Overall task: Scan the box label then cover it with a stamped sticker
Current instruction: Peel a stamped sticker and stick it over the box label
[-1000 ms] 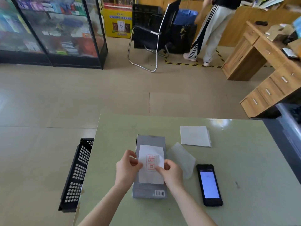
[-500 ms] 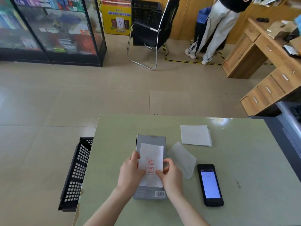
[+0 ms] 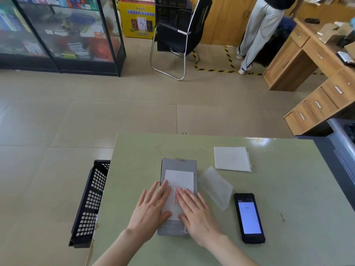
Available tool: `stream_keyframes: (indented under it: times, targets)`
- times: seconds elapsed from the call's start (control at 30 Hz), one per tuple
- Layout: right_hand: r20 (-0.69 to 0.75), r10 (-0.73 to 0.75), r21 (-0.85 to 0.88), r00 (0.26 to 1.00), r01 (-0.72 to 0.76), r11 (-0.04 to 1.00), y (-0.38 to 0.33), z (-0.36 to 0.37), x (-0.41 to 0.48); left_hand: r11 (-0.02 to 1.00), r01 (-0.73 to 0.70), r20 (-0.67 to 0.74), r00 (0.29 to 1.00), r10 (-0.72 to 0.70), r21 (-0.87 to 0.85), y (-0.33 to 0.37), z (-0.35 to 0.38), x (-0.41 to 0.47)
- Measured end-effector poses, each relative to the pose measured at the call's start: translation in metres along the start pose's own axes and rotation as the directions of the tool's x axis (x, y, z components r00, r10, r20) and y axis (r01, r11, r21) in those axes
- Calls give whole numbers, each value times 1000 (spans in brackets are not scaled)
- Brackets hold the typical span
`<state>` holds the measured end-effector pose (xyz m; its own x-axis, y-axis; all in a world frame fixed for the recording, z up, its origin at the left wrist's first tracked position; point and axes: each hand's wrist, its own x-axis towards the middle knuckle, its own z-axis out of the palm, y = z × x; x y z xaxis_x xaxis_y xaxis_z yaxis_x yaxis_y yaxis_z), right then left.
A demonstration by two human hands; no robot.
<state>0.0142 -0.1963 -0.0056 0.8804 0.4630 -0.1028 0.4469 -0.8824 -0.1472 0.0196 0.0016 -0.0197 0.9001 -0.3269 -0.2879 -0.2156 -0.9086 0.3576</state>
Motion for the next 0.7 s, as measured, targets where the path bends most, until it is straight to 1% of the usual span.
stream_keyframes:
  times: [0.07, 0.13, 0.27, 0.33, 0.4, 0.5, 0.6, 0.67, 0.7]
  targets:
    - [74, 15, 42, 997, -18, 999, 4, 0, 11, 1000, 19, 15, 1000, -19, -17, -4, -1, 3]
    - [117, 18, 104, 993, -30, 994, 12, 4, 29, 999, 11, 35, 999, -10, -38, -9, -4, 6]
    - [139, 74, 92, 987, -87, 992, 19, 3, 69, 999, -8, 33, 999, 9, -50, -16, -9, 12]
    - [165, 66, 91, 984, -82, 992, 14, 1, 77, 997, -21, 33, 999, 23, -71, -18, -12, 12]
    - [183, 13, 96, 983, -31, 995, 5, 1, 72, 990, -22, 24, 999, 25, -140, -20, -14, 11]
    - [161, -142, -5, 977, 145, 989, -5, 3, 39, 977, -26, -16, 1000, 23, -213, -22, -16, 11]
    - [170, -281, -19, 945, 288, 957, -2, 12, -2, 983, -25, -41, 999, 18, -182, -22, -19, 14]
    - [113, -344, -16, 932, 348, 937, 12, 15, -20, 990, -13, -35, 999, 8, -140, -19, -18, 16]
    - [85, -347, -3, 934, 349, 937, 21, 13, -25, 991, -6, -32, 999, 2, -132, -17, -17, 16]
